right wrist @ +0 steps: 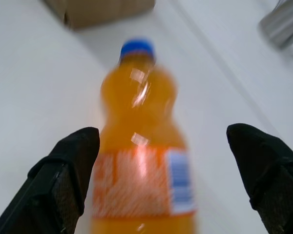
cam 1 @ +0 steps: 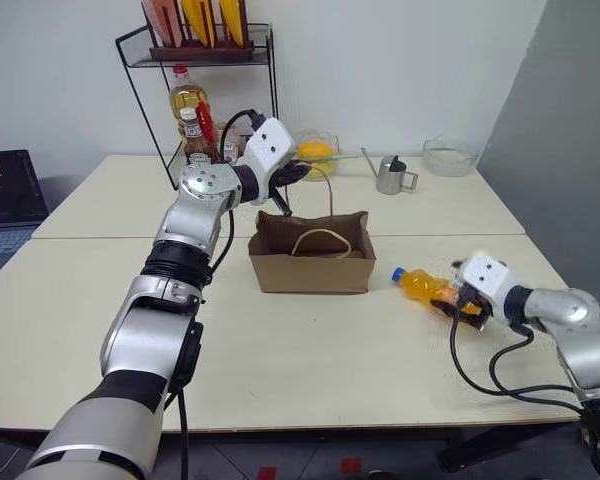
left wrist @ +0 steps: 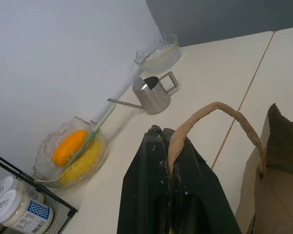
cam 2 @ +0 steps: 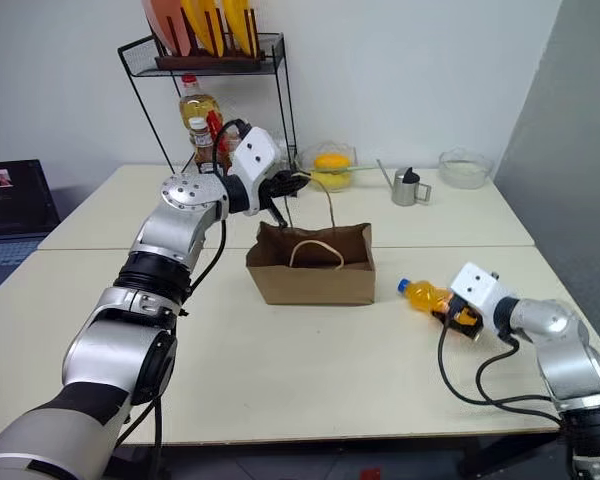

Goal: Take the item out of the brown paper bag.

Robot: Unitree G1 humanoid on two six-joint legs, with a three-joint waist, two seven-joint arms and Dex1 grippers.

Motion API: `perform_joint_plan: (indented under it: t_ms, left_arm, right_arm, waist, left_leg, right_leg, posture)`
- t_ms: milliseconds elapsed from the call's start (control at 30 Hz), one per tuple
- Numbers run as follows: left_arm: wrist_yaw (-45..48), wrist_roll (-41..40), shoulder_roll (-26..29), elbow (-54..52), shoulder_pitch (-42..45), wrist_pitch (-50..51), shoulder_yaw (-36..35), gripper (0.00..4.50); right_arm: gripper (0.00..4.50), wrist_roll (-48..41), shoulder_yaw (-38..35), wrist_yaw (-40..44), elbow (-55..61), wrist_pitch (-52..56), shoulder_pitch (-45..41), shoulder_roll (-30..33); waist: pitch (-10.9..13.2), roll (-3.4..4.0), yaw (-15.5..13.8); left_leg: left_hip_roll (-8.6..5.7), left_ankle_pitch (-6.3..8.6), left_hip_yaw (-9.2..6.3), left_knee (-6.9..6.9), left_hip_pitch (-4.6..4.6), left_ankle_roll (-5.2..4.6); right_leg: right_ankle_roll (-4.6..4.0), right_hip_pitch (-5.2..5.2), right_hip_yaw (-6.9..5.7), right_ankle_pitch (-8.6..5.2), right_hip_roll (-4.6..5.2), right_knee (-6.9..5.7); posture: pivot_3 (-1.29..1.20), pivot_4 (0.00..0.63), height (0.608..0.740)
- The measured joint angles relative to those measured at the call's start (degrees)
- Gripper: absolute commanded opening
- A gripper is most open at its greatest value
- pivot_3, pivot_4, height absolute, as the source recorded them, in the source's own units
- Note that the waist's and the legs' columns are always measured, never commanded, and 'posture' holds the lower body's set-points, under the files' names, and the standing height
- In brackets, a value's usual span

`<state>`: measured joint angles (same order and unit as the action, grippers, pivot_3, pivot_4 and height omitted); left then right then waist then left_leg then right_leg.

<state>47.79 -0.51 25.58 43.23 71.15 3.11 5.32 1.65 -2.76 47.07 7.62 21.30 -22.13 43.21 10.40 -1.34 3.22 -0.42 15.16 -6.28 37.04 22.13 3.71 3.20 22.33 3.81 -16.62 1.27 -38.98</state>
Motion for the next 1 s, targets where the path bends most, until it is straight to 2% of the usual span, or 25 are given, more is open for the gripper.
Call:
perform_joint_plan:
  t_ms: [100, 200, 433, 567, 633, 700, 800, 900, 1000]
  left_arm:
    - [2.90, -2.15, 0.89, -1.49, -0.21, 1.93, -1.08, 1.22]
    - [5.81, -4.29, 2.44, -4.21, -0.97, 5.04, -1.83, 2.22]
    - [10.37, -10.37, 9.22, -15.04, -6.94, 17.94, -5.90, 4.48]
    - [7.63, -13.59, 13.78, -24.21, -13.43, 26.97, -11.03, 4.48]
    - [4.09, -14.84, 15.41, -30.68, -19.77, 30.83, -14.94, 4.48]
    - [-0.74, -15.18, 15.55, -39.11, -30.18, 34.91, -19.61, 4.48]
    - [-8.86, -15.31, 9.85, -51.51, -45.96, 40.93, -23.19, 4.48]
    - [-16.78, -14.85, 2.20, -62.81, -59.33, 45.15, -23.04, 4.48]
    - [-22.86, -13.87, -3.96, -71.88, -70.36, 45.08, -21.78, 4.48]
  right_arm:
    - [4.50, -3.75, -3.00, -2.07, 6.41, 3.99, -2.83, -2.11]
    - [4.50, -6.70, -3.18, -4.59, 11.49, 8.49, -3.79, -5.82]
    - [4.50, -8.37, -2.82, -8.93, 15.41, 13.63, -1.78, -8.22]
    - [4.50, -8.93, -3.10, -12.85, 17.34, 15.85, 0.77, -10.46]
    - [4.50, -9.17, -3.74, -15.32, 20.98, 16.59, 3.81, -12.41]
    - [4.50, -9.43, -3.86, -17.86, 25.39, 17.90, 9.11, -14.71]
    - [4.50, -9.52, -3.10, -22.60, 29.88, 19.99, 16.55, -20.76]
    - [4.50, -9.24, -1.55, -28.07, 31.63, 21.90, 21.82, -26.88]
    - [4.50, -8.35, -1.83, -33.57, 31.84, 24.18, 24.18, -31.53]
  waist:
    - [0.00, -0.01, -0.01]
    - [0.00, 0.00, -0.01]
    - [0.00, 0.00, 0.06]
    - [-0.01, 0.01, 0.07]
    - [-0.04, 0.04, 0.08]
    - [-0.05, 0.05, 0.04]
    - [-0.07, 0.03, -0.38]
    - [-0.12, -0.13, -1.07]
    - [-0.15, -0.17, -1.61]
  left_leg:
    - [0.02, 0.00, -0.07, 0.00, 0.01, 0.01]
    - [0.02, 0.00, -0.09, 0.00, 0.01, 0.01]
    - [0.04, 0.00, -0.09, -0.01, 0.00, 0.00]
    - [0.05, 0.00, -0.09, 0.00, -0.01, 0.00]
    - [0.09, 0.01, -0.09, -0.06, -0.12, 0.00]
    - [0.16, 0.01, -0.10, -0.07, -0.10, 0.00]
    - [0.34, 0.01, -0.09, 0.00, -0.10, 0.00]
    - [0.30, 0.01, -0.04, 0.03, -0.13, 0.01]
    - [0.28, 0.00, 0.00, 0.01, -0.23, 0.02]
  right_leg:
    - [0.00, -0.01, -0.05, 0.00, -0.01, 0.00]
    - [0.00, -0.01, -0.06, 0.00, -0.01, 0.00]
    - [0.00, 0.00, -0.06, 0.00, -0.01, -0.01]
    - [0.00, 0.00, -0.05, 0.00, -0.01, -0.03]
    - [-0.01, -0.05, 0.02, -0.01, 0.00, -0.04]
    - [-0.02, -0.04, 0.03, -0.01, 0.01, -0.03]
    - [-0.02, -0.07, 0.14, -0.01, 0.12, -0.06]
    - [0.07, -0.14, 0.16, 0.04, 0.15, -0.01]
    - [0.08, -0.19, 0.18, 0.05, 0.15, 0.01]
  posture:
    - [0.00, 0.150, 0.740]
    - [0.00, 0.150, 0.740]
    - [0.00, 0.150, 0.740]
    - [0.00, 0.150, 0.740]
    - [0.00, 0.150, 0.740]
    - [0.00, 0.150, 0.740]
    - [0.00, 0.150, 0.740]
    - [0.00, 0.150, 0.740]
    - [0.00, 0.150, 0.740]
